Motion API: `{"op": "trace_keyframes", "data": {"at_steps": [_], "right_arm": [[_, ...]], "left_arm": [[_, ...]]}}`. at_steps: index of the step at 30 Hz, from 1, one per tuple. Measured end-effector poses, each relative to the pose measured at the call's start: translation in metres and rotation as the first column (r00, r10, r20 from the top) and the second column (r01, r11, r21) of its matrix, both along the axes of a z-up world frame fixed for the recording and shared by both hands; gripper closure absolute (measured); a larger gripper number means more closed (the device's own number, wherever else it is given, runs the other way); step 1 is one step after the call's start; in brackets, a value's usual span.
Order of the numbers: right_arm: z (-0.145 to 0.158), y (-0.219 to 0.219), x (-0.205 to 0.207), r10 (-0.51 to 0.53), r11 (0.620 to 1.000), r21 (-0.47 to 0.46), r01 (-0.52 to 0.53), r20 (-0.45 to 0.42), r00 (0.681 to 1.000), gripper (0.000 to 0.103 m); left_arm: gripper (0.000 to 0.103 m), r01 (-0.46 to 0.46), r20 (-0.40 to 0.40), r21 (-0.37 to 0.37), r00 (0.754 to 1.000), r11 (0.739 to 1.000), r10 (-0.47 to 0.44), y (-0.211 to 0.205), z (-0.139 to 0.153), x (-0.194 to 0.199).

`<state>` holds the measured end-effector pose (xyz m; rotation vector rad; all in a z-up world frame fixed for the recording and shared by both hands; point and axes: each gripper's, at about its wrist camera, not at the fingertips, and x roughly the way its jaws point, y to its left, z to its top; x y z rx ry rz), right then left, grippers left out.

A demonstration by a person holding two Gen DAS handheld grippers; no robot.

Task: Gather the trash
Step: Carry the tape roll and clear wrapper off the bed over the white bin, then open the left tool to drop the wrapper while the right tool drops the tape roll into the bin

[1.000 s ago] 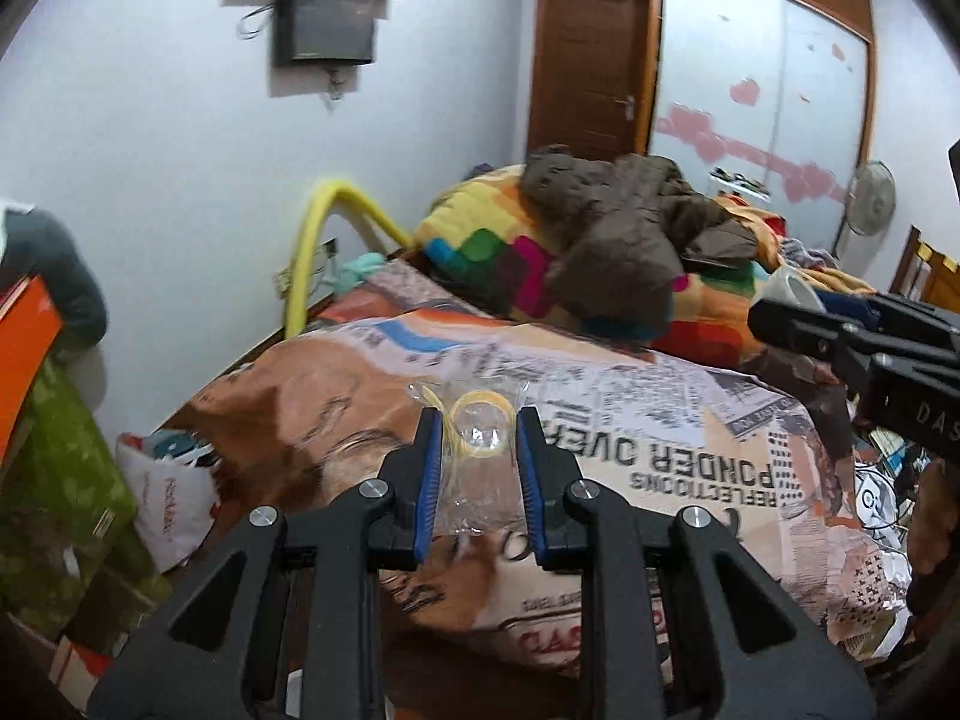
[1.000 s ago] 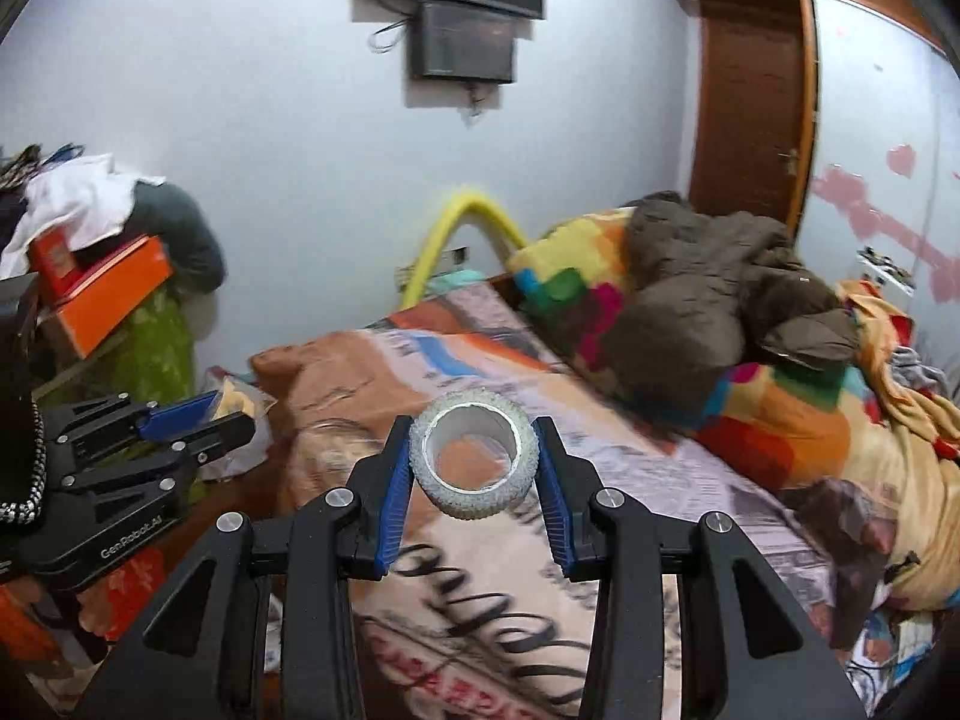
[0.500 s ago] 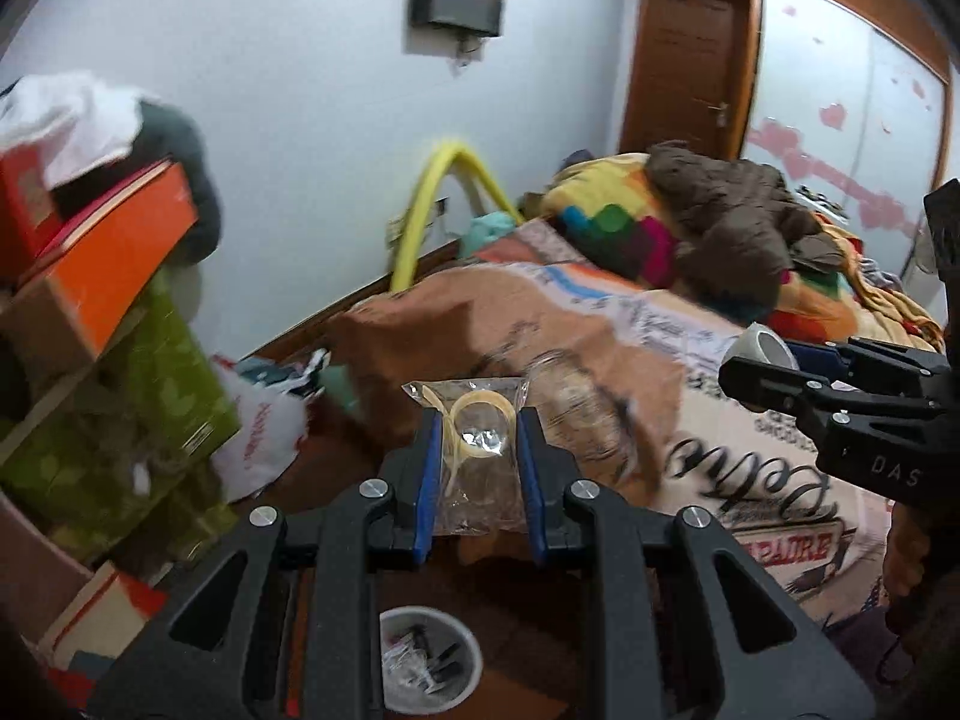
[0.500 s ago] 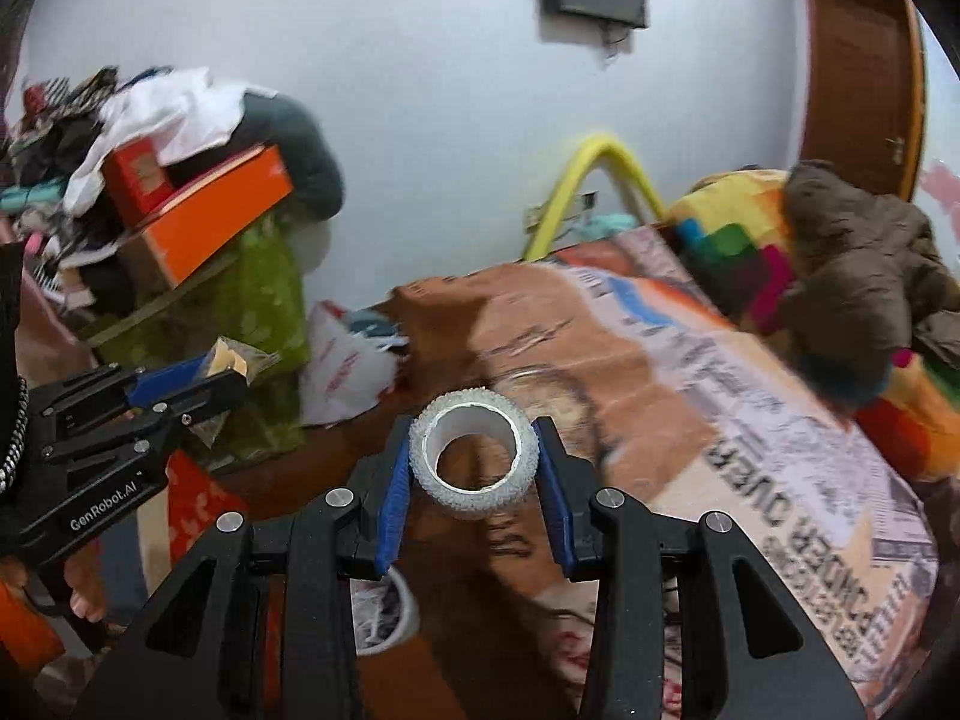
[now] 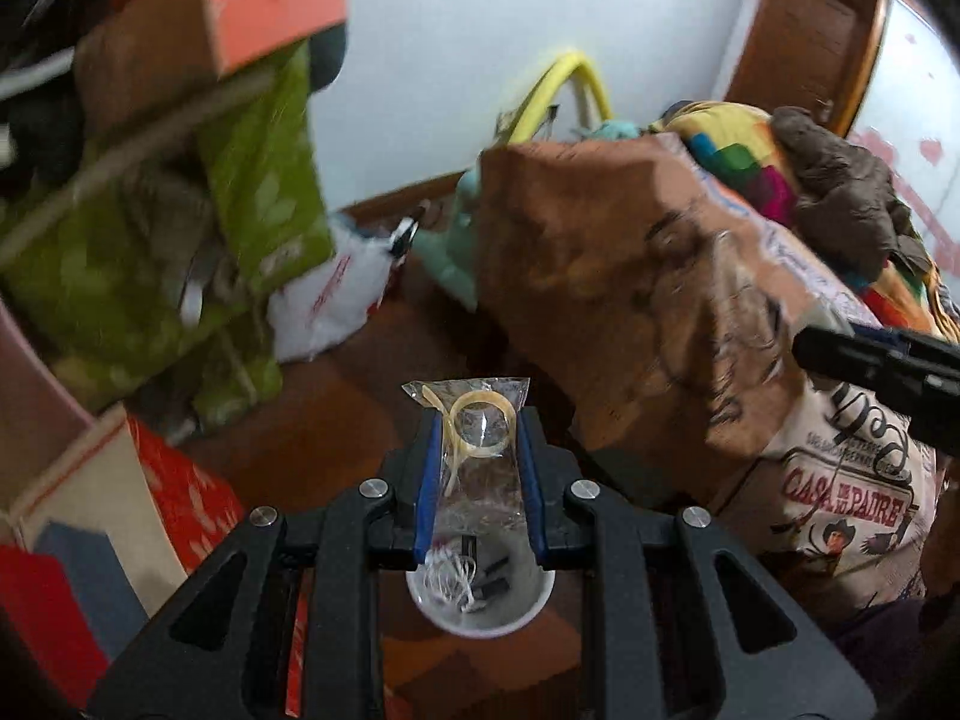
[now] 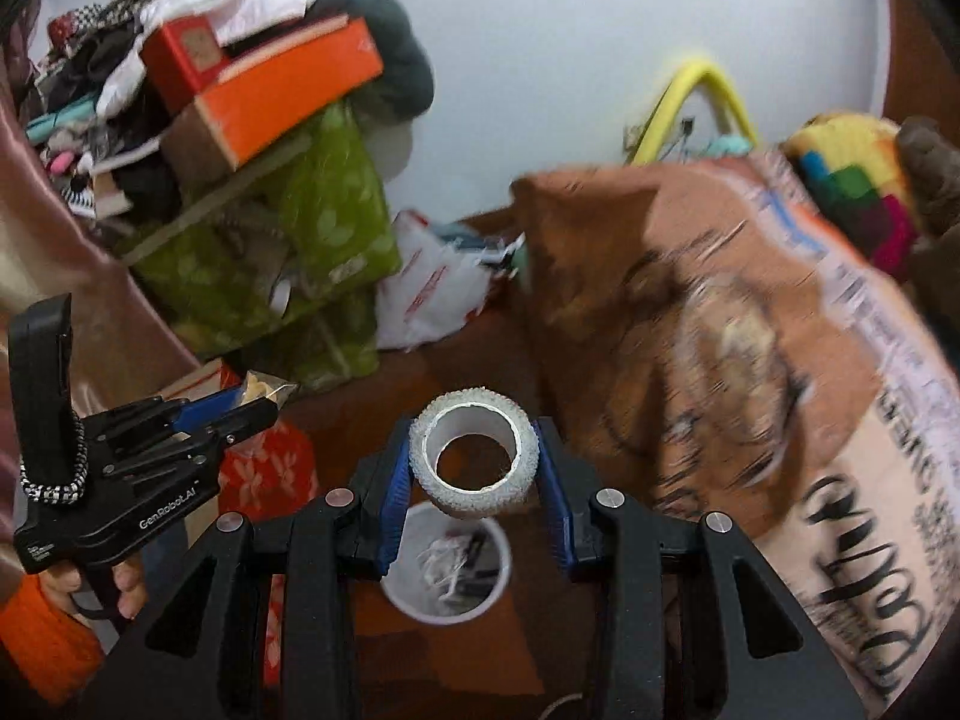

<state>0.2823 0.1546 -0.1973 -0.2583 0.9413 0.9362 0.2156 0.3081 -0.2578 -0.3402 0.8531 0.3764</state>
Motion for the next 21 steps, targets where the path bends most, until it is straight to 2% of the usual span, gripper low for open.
{"op": "trace_keyframes", "data": {"at_steps": [6,11,15,19,20,21], "right_arm": [[-0.065,0.024,-0.014,0.039,0.995,-0.085,-0.050,-0.136,0.990,0.068],[-0.102,0.038,-0.023,0.067,0.986,-0.133,-0.100,-0.229,0.971,0.068],[-0.116,0.048,-0.023,0.077,0.982,-0.141,-0.122,-0.285,0.955,0.067],[-0.114,0.049,-0.022,0.083,0.984,-0.127,-0.124,-0.287,0.954,0.067],[-0.114,0.050,-0.022,0.087,0.982,-0.133,-0.131,-0.292,0.952,0.066],[-0.116,0.052,-0.022,0.088,0.981,-0.138,-0.135,-0.297,0.951,0.061]], "left_arm": [[0.079,-0.048,-0.069,-0.094,0.997,0.994,0.042,0.010,-0.052,-0.018],[0.079,-0.068,-0.128,-0.148,0.991,0.987,0.049,0.010,-0.086,-0.025],[0.079,-0.070,-0.163,-0.161,0.986,0.985,0.043,0.008,-0.105,-0.029],[0.079,-0.074,-0.182,-0.177,0.982,0.982,0.041,0.005,-0.115,-0.028],[0.079,-0.073,-0.184,-0.179,0.982,0.981,0.040,0.005,-0.116,-0.027],[0.079,-0.072,-0.185,-0.184,0.982,0.980,0.037,0.004,-0.118,-0.026]]}}
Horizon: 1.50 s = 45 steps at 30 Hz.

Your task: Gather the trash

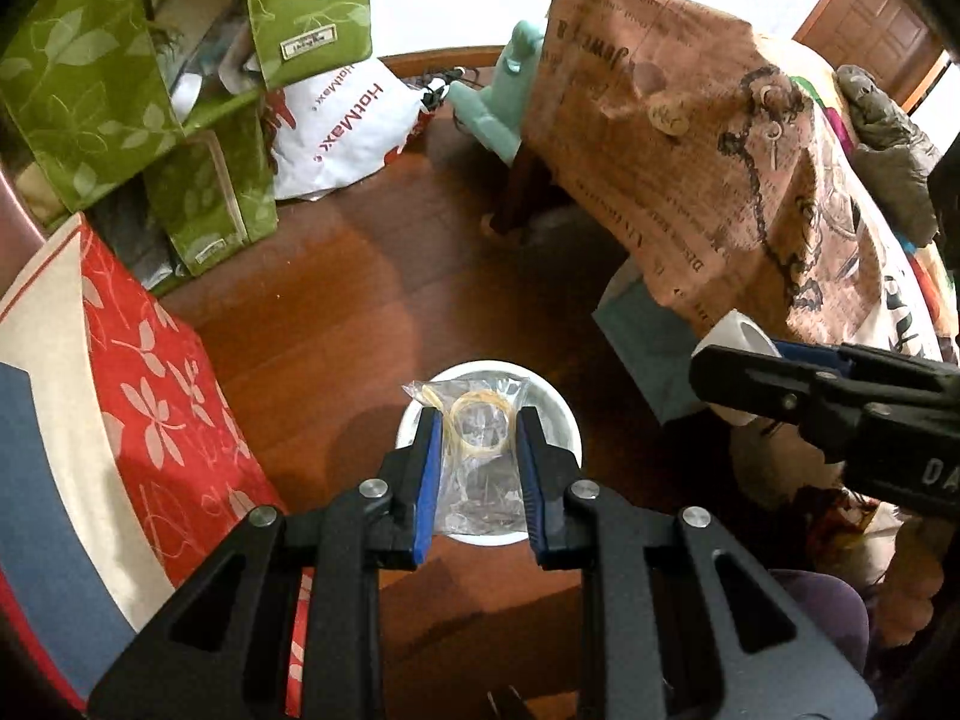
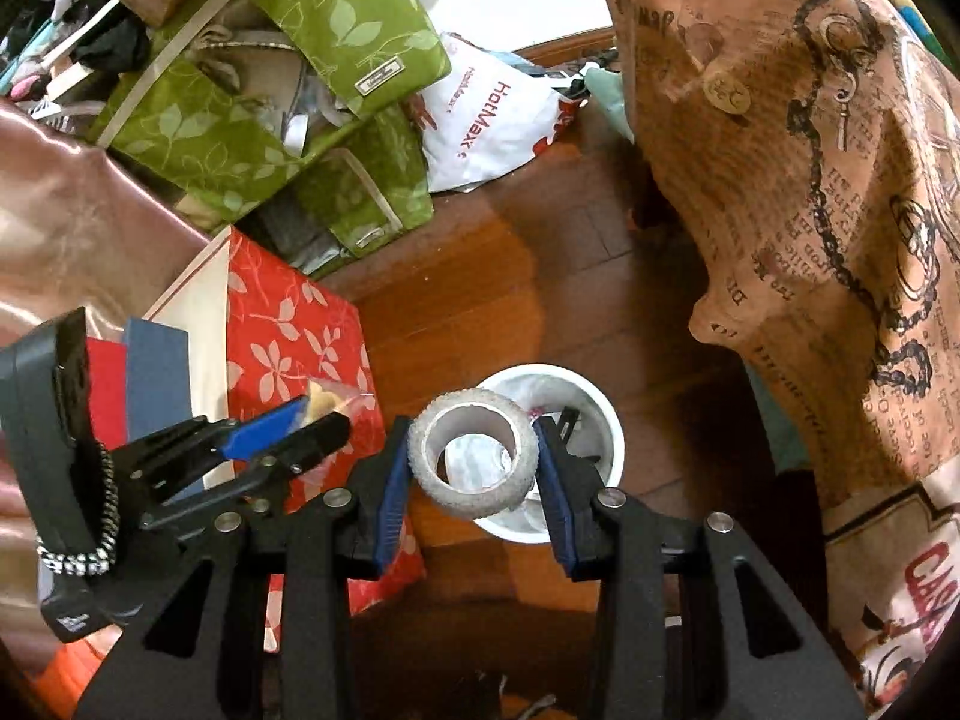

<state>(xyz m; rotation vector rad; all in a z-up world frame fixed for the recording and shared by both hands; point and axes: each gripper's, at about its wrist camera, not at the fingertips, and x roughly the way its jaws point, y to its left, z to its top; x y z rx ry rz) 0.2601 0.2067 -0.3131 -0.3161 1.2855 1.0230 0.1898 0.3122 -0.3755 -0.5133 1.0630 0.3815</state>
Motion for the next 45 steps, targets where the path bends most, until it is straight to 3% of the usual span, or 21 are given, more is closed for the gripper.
{"op": "trace_keyframes", "data": {"at_steps": [4,11,16,23,29,34,40,45], "right_arm": [[0.002,-0.003,0.002,-0.006,1.000,0.010,0.006,-0.018,1.000,0.043],[0.013,-0.017,0.012,-0.076,0.997,0.028,0.076,0.012,0.997,0.042],[0.020,-0.030,0.016,-0.122,0.991,0.054,0.122,0.007,0.992,0.042],[0.038,-0.045,0.014,-0.142,0.988,0.074,0.138,0.046,0.989,0.042],[0.088,-0.075,0.001,-0.191,0.974,0.148,0.171,0.134,0.972,0.042],[0.149,-0.115,-0.029,-0.273,0.945,0.245,0.215,0.233,0.933,0.042],[0.226,-0.171,-0.077,-0.382,0.897,0.371,0.241,0.374,0.845,0.042],[0.274,-0.220,-0.119,-0.479,0.839,0.475,0.266,0.414,0.774,0.043]], "left_arm": [[0.079,0.016,-0.001,-0.009,1.000,1.000,-0.016,-0.004,-0.003,0.007],[0.079,0.038,0.006,-0.023,0.999,0.999,-0.038,-0.013,0.000,0.021],[0.051,0.035,-0.020,-0.005,0.999,0.999,-0.035,-0.018,0.002,0.029],[0.051,0.007,0.008,-0.001,1.000,1.000,-0.007,-0.019,0.024,0.017],[0.051,-0.008,0.109,0.087,0.994,0.996,-0.002,-0.029,0.091,-0.004],[0.051,0.008,0.228,0.137,0.973,0.991,-0.039,-0.051,0.158,-0.024],[0.051,0.056,0.371,0.216,0.919,0.975,-0.135,-0.101,0.241,-0.056],[0.051,0.095,0.479,0.278,0.849,0.956,-0.224,-0.149,0.305,-0.095]]}}
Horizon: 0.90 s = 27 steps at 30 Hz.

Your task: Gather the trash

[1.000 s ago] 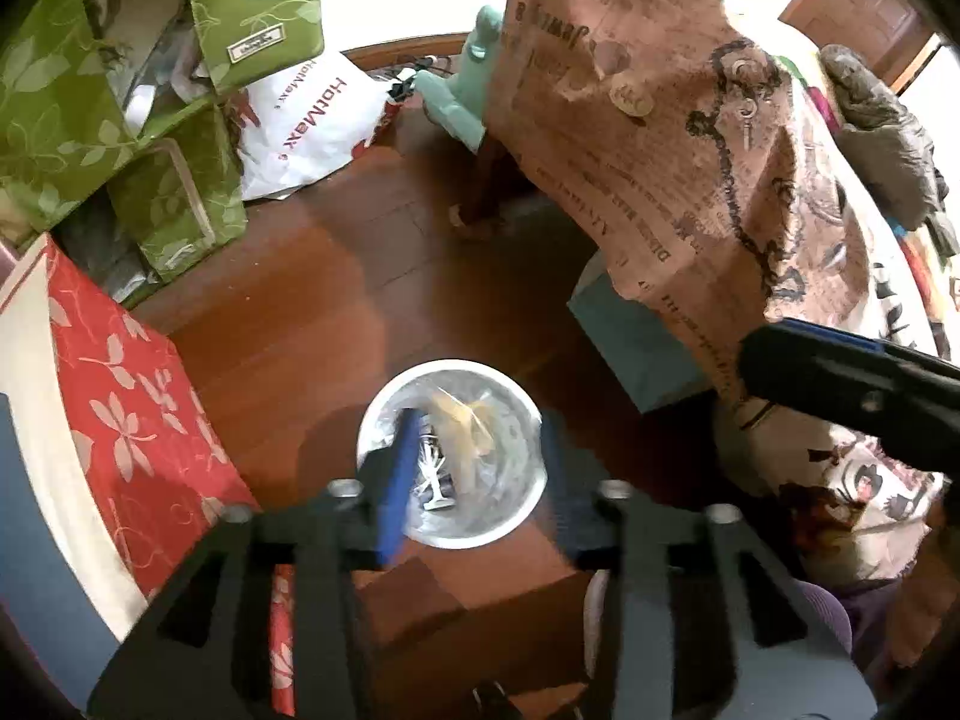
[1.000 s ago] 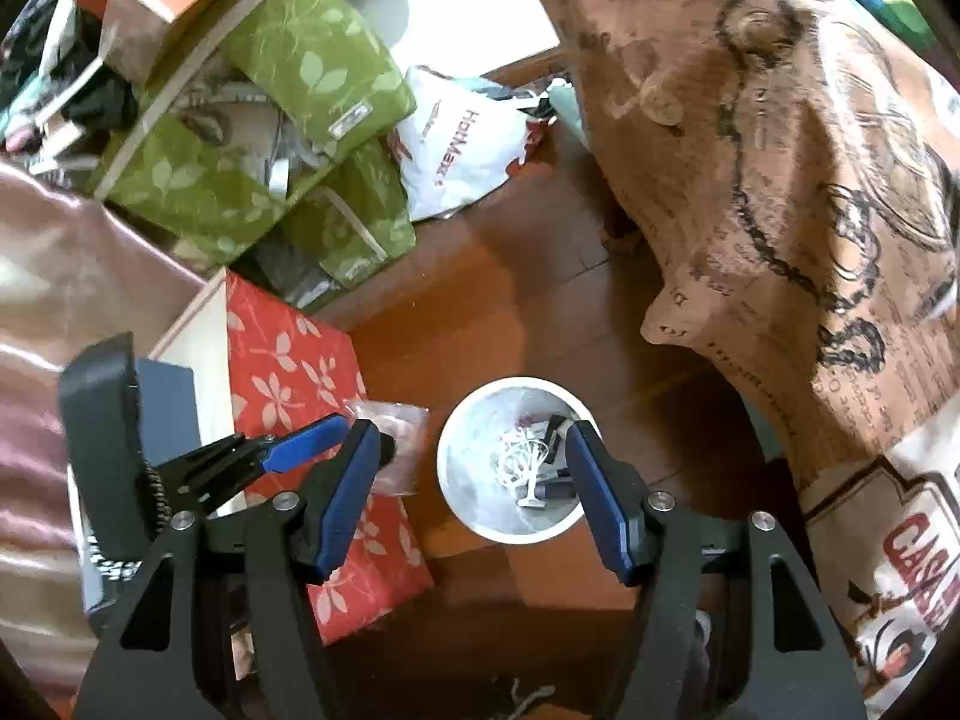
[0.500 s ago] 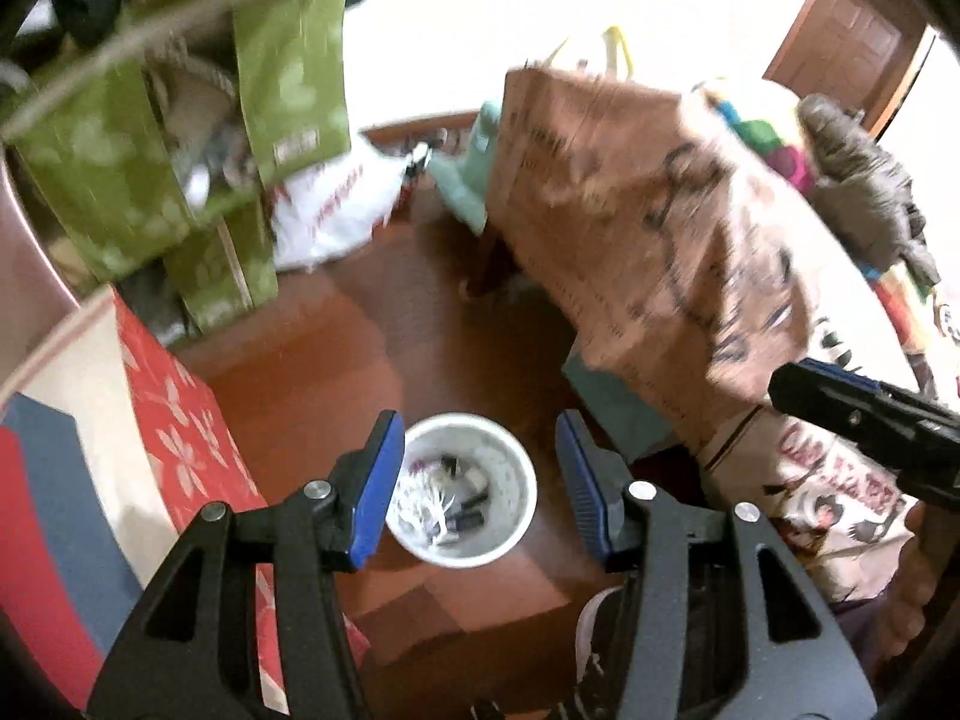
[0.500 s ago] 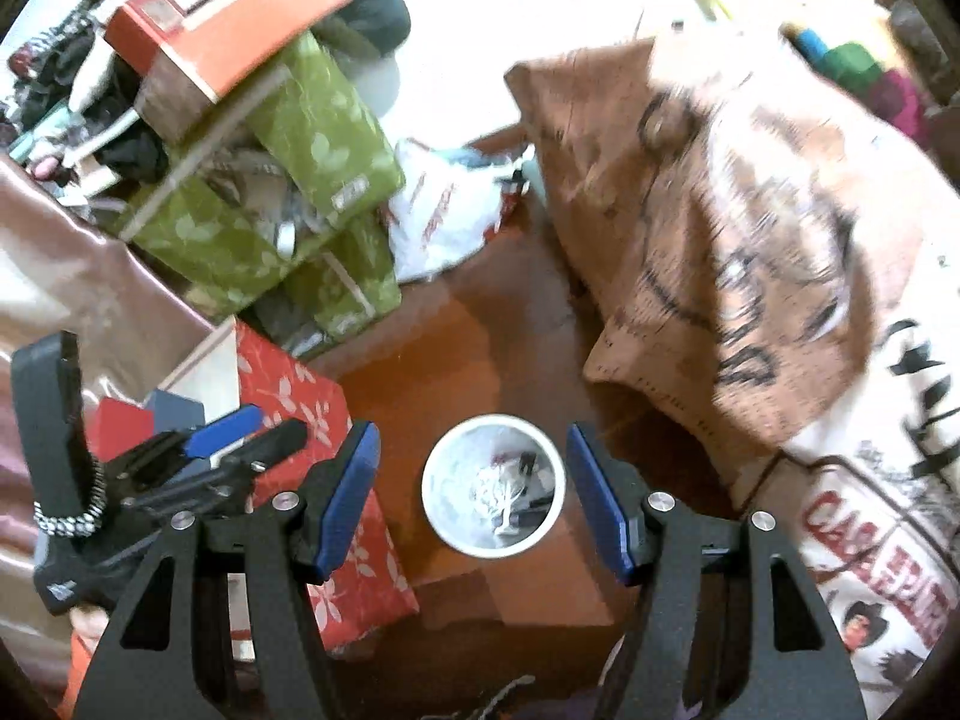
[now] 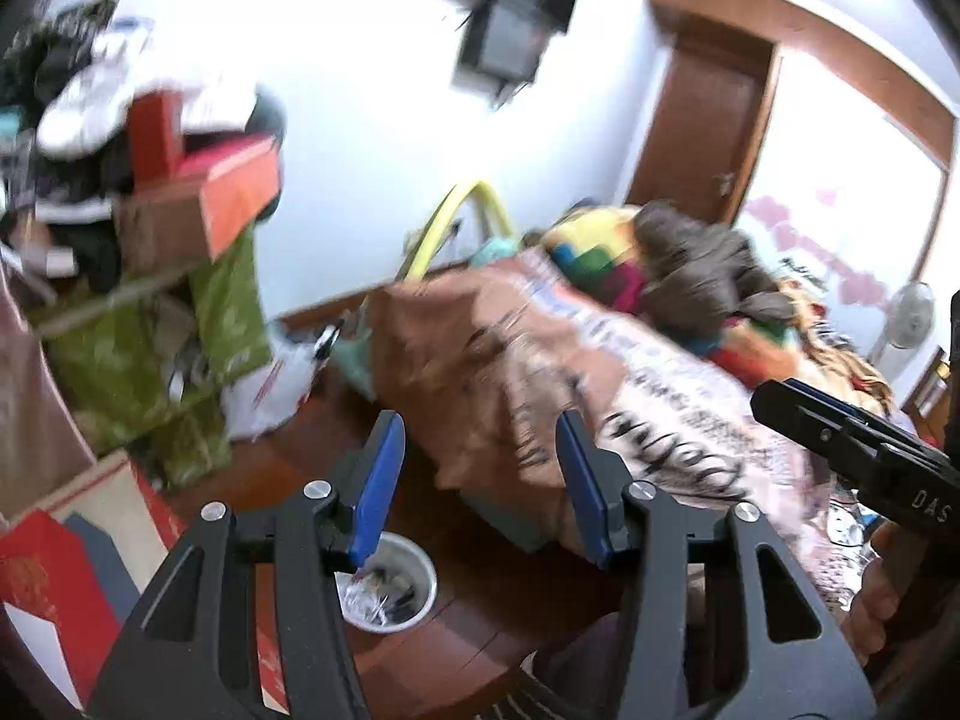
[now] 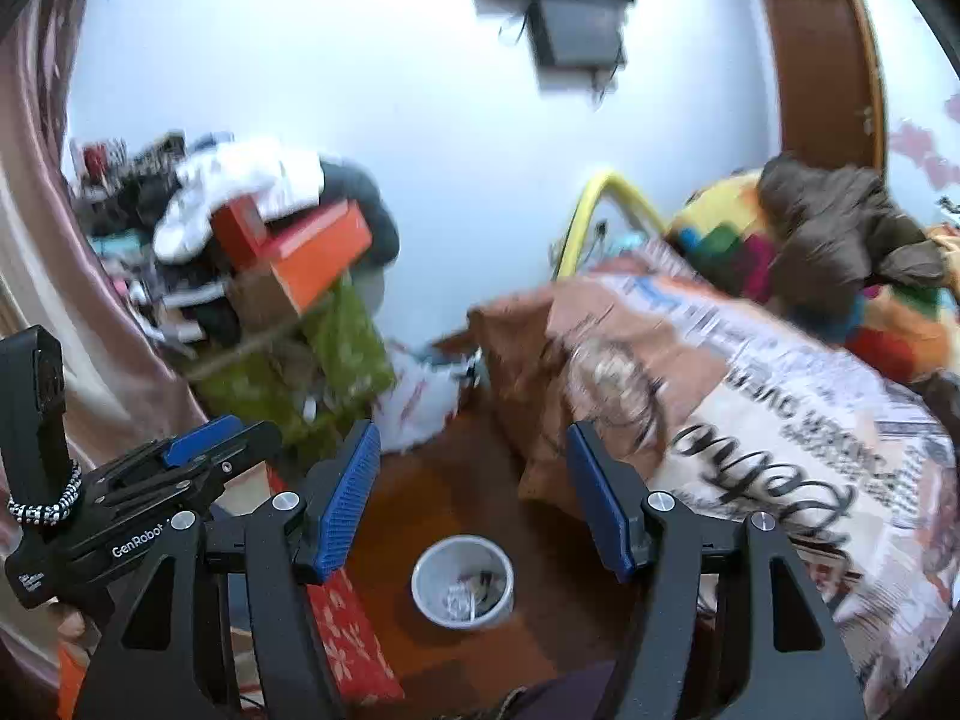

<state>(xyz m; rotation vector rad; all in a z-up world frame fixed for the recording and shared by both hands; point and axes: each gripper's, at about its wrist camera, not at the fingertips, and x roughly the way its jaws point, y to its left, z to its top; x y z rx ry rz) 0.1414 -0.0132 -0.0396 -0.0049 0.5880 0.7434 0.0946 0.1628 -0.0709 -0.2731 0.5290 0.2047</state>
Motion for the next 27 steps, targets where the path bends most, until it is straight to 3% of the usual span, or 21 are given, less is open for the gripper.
{"op": "trace_keyframes", "data": {"at_steps": [8,11,13,15,19,27], "right_arm": [[0.042,-0.057,-0.064,-0.158,0.987,0.059,0.151,0.147,0.976,0.042],[0.048,-0.067,-0.077,-0.206,0.978,0.053,0.200,0.185,0.961,0.041],[0.051,-0.074,-0.083,-0.227,0.974,0.058,0.219,0.192,0.955,0.024],[0.054,-0.080,-0.087,-0.259,0.966,0.069,0.250,0.203,0.945,0.016],[0.061,-0.087,-0.096,-0.297,0.955,0.077,0.287,0.226,0.928,0.000],[0.061,-0.082,-0.112,-0.331,0.942,0.046,0.333,0.293,0.897,0.000]], "left_arm": [[0.048,0.049,0.122,0.099,0.991,0.994,-0.061,-0.067,0.056,-0.065],[0.033,0.052,0.146,0.126,0.987,0.991,-0.070,-0.083,0.066,-0.084],[0.011,0.051,0.164,0.123,0.984,0.991,-0.071,-0.090,0.069,-0.094],[0.003,0.040,0.188,0.124,0.980,0.992,-0.063,-0.094,0.074,-0.103],[0.002,0.041,0.206,0.154,0.976,0.987,-0.073,-0.103,0.082,-0.111],[0.001,0.057,0.212,0.181,0.973,0.982,-0.095,-0.105,0.085,-0.113]]}}
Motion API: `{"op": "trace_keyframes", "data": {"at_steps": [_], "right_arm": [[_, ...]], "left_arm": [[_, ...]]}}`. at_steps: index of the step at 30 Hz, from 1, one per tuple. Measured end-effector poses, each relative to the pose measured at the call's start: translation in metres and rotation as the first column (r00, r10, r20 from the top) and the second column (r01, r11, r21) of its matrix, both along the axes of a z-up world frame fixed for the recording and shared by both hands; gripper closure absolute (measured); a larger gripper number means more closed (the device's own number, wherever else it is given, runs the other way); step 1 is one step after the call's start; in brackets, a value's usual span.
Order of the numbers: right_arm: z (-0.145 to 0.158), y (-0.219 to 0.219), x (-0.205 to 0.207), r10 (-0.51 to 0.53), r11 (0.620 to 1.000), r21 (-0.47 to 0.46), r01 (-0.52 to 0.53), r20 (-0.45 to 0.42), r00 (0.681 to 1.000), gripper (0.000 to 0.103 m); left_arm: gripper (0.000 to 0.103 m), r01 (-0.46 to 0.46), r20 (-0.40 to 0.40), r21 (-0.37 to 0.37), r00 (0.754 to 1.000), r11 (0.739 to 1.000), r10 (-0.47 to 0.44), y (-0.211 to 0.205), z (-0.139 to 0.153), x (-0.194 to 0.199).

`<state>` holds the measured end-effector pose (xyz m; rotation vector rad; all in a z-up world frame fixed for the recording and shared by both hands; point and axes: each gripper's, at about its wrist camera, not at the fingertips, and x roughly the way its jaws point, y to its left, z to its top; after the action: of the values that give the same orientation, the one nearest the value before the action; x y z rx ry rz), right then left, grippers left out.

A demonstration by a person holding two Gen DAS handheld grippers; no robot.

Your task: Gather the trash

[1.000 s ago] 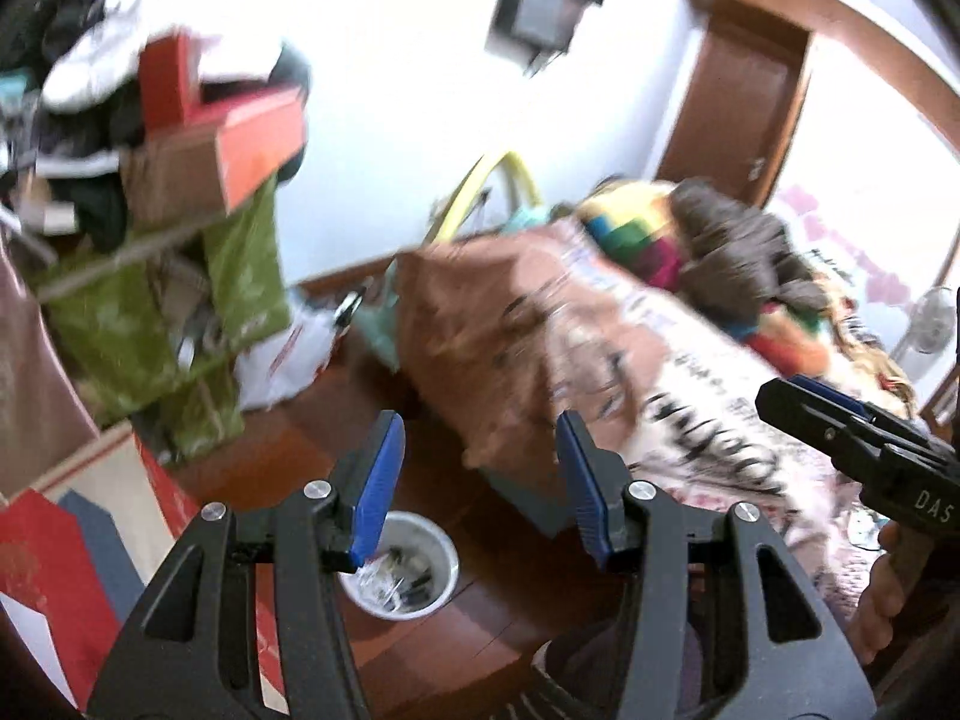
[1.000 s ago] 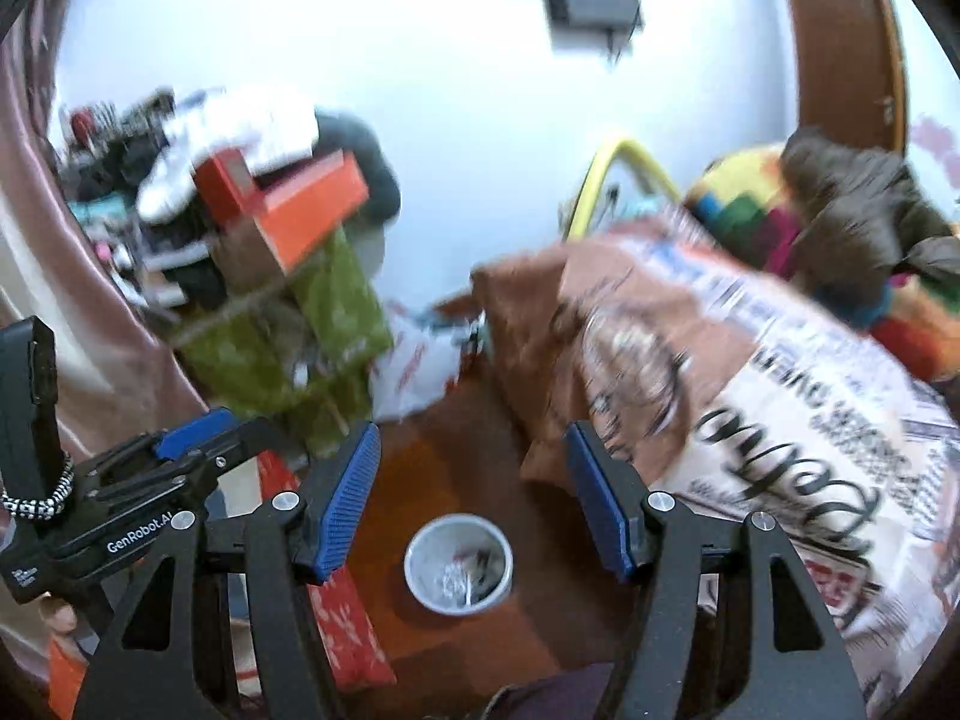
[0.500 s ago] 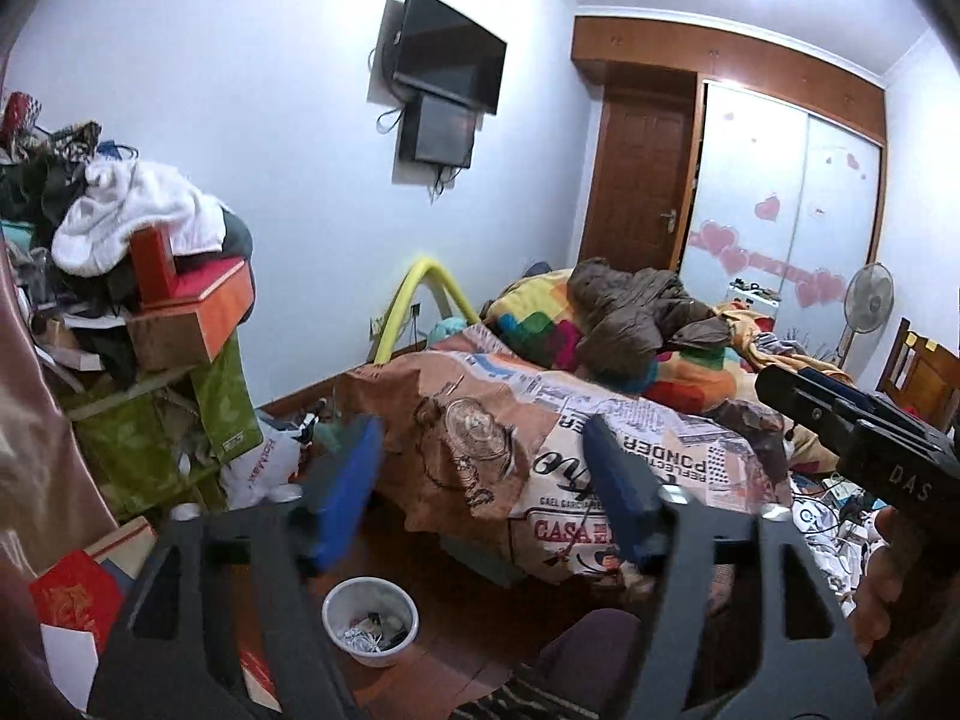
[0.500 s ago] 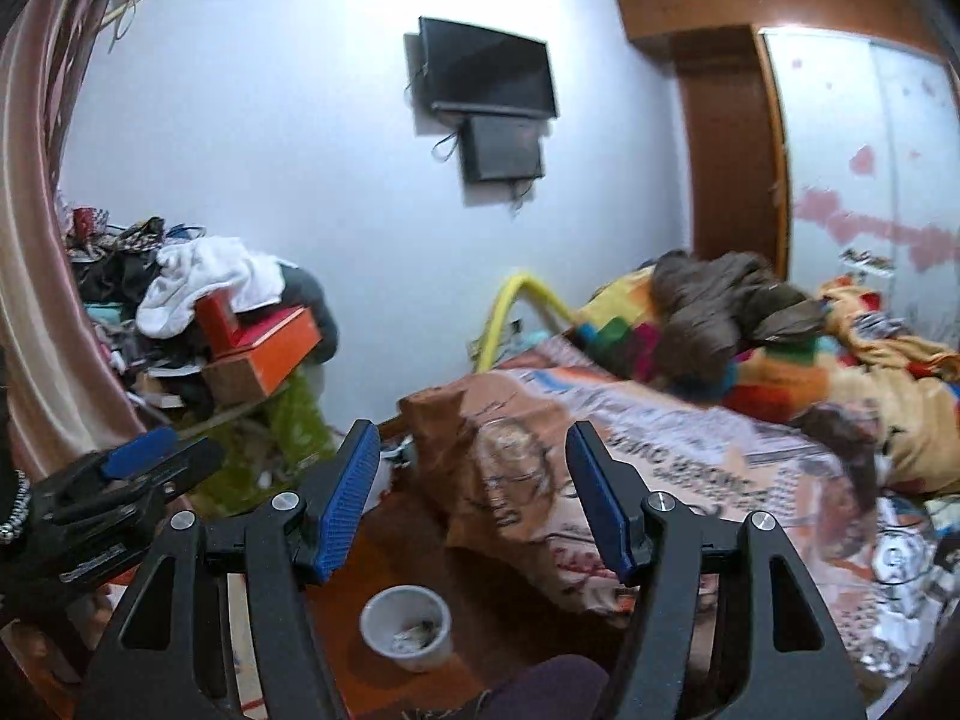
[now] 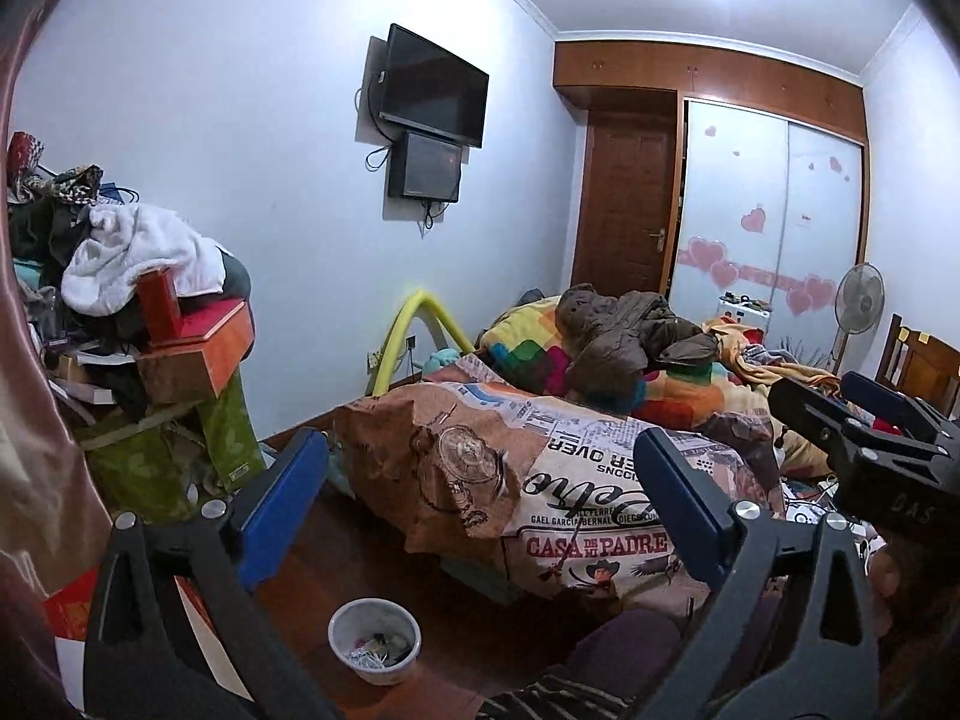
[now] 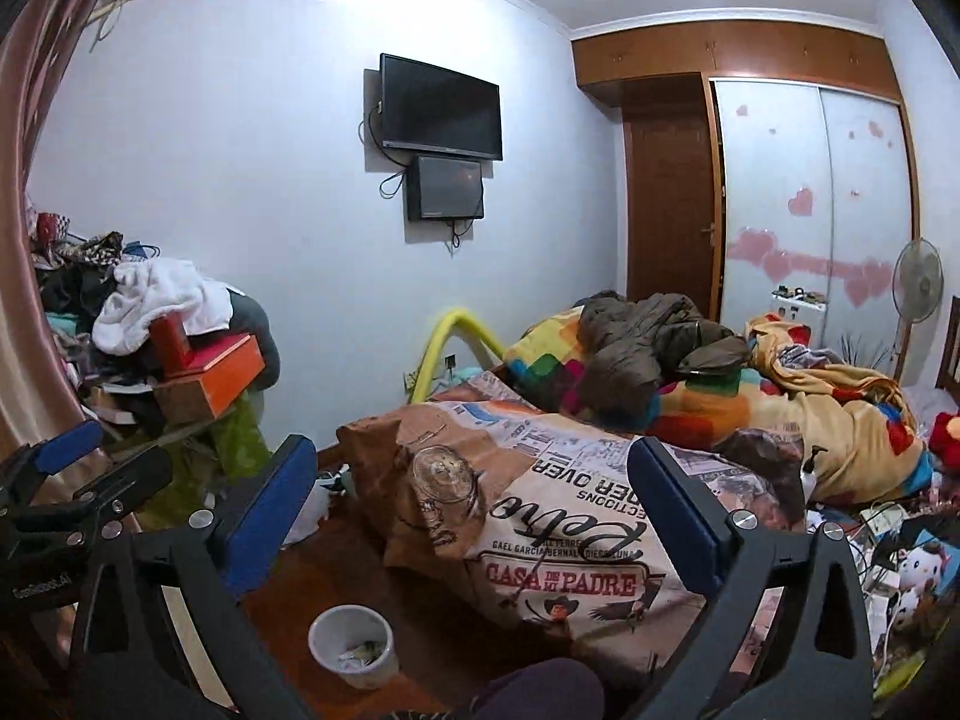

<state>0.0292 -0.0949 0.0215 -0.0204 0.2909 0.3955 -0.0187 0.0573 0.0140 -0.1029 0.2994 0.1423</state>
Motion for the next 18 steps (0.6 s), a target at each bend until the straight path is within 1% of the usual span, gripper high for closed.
{"op": "trace_keyframes", "data": {"at_steps": [12,18], "right_arm": [[-0.0029,-0.0066,-0.0051,-0.006,1.000,-0.001,0.006,-0.017,1.000,0.000],[-0.0040,-0.0063,-0.0068,-0.018,1.000,-0.007,0.018,-0.010,1.000,0.000]], "left_arm": [[0.001,-0.011,-0.017,-0.048,1.000,0.999,0.011,0.0111,-0.0076,0.0010],[0.001,-0.013,-0.017,-0.045,1.000,0.999,0.012,0.0100,-0.0078,0.0005]]}}
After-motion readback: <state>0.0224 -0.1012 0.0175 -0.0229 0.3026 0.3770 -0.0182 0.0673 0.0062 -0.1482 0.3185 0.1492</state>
